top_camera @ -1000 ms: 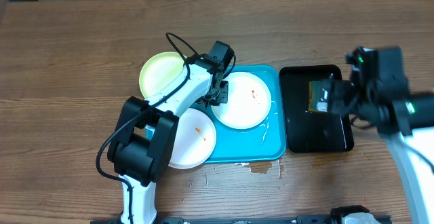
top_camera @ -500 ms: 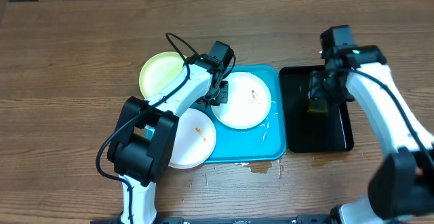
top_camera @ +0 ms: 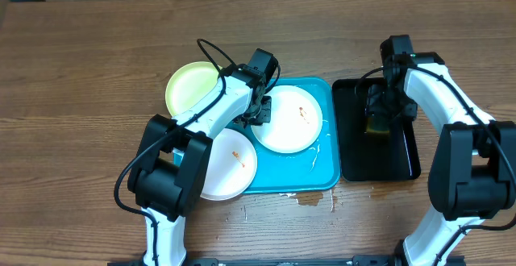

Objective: Clean dirty plates on tray and stack at the side
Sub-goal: 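Reach the right gripper into the black tray and grasp the sponge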

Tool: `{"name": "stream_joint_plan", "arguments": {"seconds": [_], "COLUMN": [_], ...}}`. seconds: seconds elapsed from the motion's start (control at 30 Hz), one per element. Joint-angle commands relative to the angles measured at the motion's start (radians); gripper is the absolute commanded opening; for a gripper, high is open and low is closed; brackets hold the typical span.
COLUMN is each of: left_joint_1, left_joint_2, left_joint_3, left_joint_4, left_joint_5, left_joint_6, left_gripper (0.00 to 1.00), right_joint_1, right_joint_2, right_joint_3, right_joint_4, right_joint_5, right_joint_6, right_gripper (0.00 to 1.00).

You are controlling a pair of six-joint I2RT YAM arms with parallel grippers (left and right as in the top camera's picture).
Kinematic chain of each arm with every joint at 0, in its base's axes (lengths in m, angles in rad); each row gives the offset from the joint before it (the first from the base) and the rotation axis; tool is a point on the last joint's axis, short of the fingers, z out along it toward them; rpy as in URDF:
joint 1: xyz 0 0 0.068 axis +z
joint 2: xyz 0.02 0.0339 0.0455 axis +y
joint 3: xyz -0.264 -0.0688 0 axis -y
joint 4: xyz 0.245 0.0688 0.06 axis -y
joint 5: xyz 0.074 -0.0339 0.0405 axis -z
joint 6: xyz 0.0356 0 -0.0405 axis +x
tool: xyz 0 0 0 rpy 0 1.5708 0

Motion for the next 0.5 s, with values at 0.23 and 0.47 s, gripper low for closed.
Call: {"name": "stream_joint_plan", "arguments": {"seconds": [0.23,0.47], "left_joint_1": [0.006,0.006], "left_joint_2": [0.015,0.015], "left_joint_3": [-0.007,-0.007], "left_joint_4": [0.0,0.0], "left_joint_5": [0.004,0.004], "left_joint_6": [-0.013,-0.013], "left_gripper": [0.28,0.28], "right_joint_1": [-0.002,-0.003], "right_joint_2": [0.0,0.0], "right_joint_3": [-0.008,-0.134], "right_joint_4": [0.048,0.189], "right_joint_5": [-0.049,-0.049], "right_joint_6": [0.009,0.009], "right_gripper": [0.62,0.55]}}
